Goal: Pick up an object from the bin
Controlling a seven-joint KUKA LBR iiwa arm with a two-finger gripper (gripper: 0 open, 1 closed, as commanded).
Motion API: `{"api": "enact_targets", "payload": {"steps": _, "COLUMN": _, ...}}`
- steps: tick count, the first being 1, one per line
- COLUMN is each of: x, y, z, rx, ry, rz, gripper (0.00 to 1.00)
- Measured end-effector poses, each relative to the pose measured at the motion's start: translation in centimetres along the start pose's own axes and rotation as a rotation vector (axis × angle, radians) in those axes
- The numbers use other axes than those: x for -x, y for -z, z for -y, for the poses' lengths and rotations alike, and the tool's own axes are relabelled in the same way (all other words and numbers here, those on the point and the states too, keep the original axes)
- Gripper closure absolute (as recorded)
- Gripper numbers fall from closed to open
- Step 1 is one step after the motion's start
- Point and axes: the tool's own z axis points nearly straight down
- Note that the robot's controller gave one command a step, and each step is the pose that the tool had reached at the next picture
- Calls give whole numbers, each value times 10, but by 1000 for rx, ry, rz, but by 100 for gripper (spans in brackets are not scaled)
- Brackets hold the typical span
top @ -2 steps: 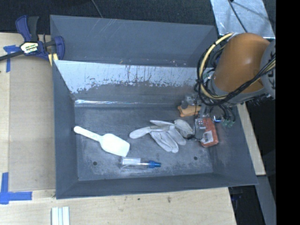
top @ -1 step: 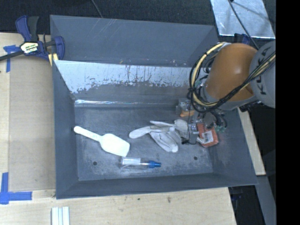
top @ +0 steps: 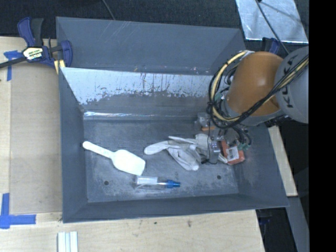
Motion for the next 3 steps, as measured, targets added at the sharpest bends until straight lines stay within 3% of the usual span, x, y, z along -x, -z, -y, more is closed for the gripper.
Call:
{"api": "enact_targets", "payload": {"steps": 1, "x": 1, "y": -9, "z": -3, "rx": 1, "ry": 22, "rz": -2, "gripper": 0}}
{"api": "enact_targets", "payload": {"steps": 2, "x": 43, "y": -23, "z": -15, "rx": 2, "ry": 129, "rz": -2, "gripper": 100}}
{"api": "enact_targets", "payload": {"steps": 3, "x": 43, "y": -23, "z": -15, "rx": 2, "ry": 129, "rz": -2, "gripper": 100}}
